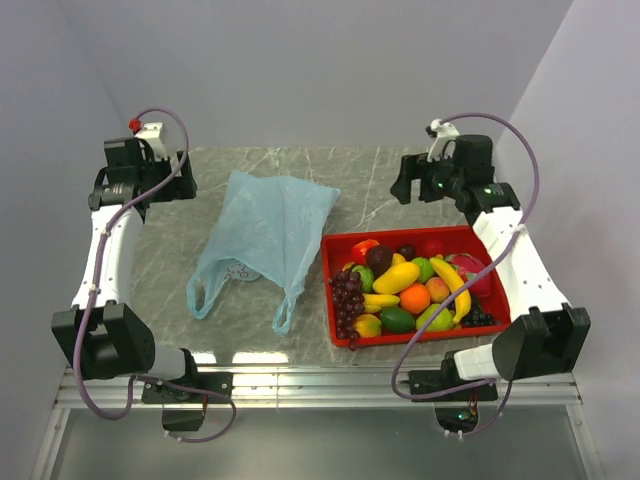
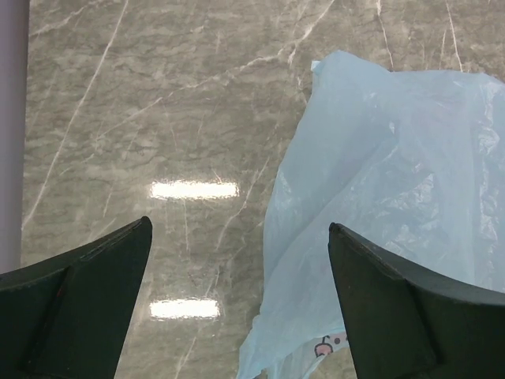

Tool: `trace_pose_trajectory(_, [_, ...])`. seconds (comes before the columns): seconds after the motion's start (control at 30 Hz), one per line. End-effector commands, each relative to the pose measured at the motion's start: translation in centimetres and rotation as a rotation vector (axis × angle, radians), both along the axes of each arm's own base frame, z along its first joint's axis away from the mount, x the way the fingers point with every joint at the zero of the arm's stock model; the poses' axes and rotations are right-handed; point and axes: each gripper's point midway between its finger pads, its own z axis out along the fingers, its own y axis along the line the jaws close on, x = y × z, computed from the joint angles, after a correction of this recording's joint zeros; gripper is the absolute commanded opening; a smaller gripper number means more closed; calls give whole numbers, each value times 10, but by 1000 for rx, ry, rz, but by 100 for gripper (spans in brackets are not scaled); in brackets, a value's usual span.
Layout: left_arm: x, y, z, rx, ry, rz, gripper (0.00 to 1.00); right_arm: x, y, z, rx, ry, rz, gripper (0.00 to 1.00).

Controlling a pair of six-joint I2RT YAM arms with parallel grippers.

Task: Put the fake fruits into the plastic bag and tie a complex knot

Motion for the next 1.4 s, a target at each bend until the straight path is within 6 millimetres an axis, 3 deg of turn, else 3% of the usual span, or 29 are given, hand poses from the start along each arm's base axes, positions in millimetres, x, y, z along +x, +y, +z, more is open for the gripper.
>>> trace_pose_trajectory(0.0, [-6,-2,27,55,-82,-49,99,1,52,14,119,25,101,96])
trace_pose_trajectory(0.13, [-21,-7,31,91,-125,-101,99,-3,103,-8,170,133,200,96])
trace_pose_trajectory(0.2, [-32,-10,35,108,-153,-124,99,-4,120,-15,190,178,220,96])
trace_pose_trajectory(0.23, [-34,-12,37,109,-164,-135,99,-5,132,-29,192,224,240,96])
trace_pose_trajectory(0.4, [-49,-24,40,81,-179,-175,99,-14,169,-65,241,382,271,96])
trace_pose_trajectory(0.57, [-62,-15,43,107,-226,-108,99,-31,202,-87,268,491,314,92])
trace_pose_trajectory(0.67, [-73,-15,37,159,-236,-138,99,-31,208,-101,274,541,310,79])
trace_pose_trajectory(0.77, [-90,-34,24,187,-213,-300,99,-22,213,-106,274,543,316,55])
trace_pose_trajectory(0.8, [-99,-40,14,184,-174,-352,99,-20,217,-110,267,545,325,36])
trace_pose_trajectory(0.87, [-108,-50,11,221,-186,-458,97,-8,221,-101,263,510,345,23])
trace_pose_trajectory(0.9, [-116,-59,2,209,-182,-526,97,-5,224,-105,259,516,354,12])
trace_pose_trajectory(0.93, [-123,-64,-5,217,-175,-580,99,-3,227,-104,256,517,367,7])
trace_pose_trajectory(0.97, [-131,-67,-15,279,-190,-659,99,6,232,-91,250,464,402,3])
trace_pose_trajectory(1.03, [-140,-78,-22,314,-230,-763,99,12,236,-95,217,455,433,0])
trace_pose_trajectory(1.07, [-143,-80,-28,369,-267,-806,99,23,239,-80,193,381,468,0])
trace_pose_trajectory(1.1, [-144,-82,-29,394,-287,-830,99,28,242,-86,177,382,480,0])
trace_pose_trajectory(1.13, [-143,-84,-31,420,-308,-850,99,28,242,-87,165,385,498,0])
trace_pose_trajectory(1.17, [-142,-90,-37,464,-336,-896,99,36,245,-73,153,329,528,0])
trace_pose_trajectory(1.37, [-114,-110,-51,601,-419,-987,99,42,258,-85,96,302,652,0])
